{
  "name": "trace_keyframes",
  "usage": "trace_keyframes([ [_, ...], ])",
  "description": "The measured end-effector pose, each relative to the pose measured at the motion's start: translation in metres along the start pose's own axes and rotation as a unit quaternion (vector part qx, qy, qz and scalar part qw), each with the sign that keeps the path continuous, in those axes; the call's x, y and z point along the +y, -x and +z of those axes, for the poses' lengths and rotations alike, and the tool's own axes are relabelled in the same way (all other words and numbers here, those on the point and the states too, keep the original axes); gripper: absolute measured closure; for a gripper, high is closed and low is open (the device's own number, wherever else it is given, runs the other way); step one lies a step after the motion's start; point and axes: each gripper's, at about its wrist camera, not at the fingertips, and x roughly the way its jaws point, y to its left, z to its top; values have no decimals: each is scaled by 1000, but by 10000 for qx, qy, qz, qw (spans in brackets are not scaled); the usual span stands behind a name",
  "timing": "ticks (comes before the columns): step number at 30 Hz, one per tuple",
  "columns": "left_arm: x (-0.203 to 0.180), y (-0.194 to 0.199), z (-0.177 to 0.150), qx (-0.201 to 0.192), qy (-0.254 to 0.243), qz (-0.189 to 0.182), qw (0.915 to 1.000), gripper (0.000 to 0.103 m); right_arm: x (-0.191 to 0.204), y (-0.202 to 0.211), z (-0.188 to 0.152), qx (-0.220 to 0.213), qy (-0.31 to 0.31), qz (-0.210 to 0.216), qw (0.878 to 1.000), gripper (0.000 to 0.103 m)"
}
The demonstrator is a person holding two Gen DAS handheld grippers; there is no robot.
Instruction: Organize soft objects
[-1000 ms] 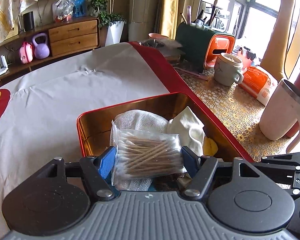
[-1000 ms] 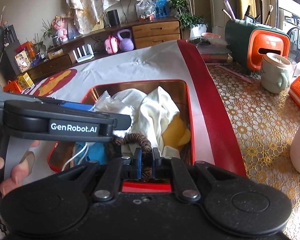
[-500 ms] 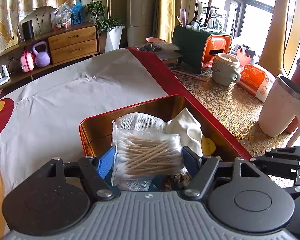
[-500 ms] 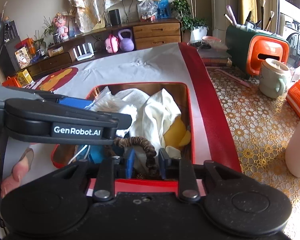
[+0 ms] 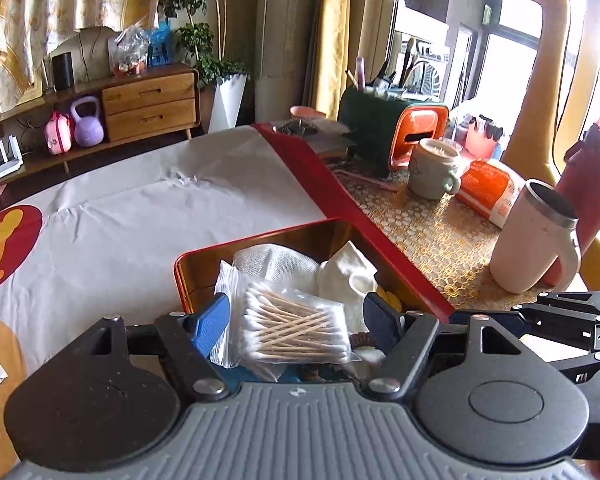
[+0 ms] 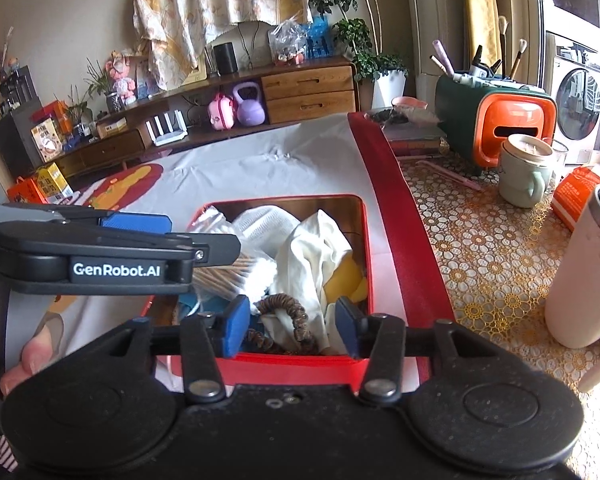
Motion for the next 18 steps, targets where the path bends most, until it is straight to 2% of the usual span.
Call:
trace_keyframes([
  [7, -3, 28, -4, -210, -2, -86, 9997, 24, 1, 26, -2, -278, -9, 41, 9996, 40],
  [18, -5, 62, -15, -382, 151, -220, 9989, 20, 6, 59, -10, -678, 81, 104, 9976, 24],
])
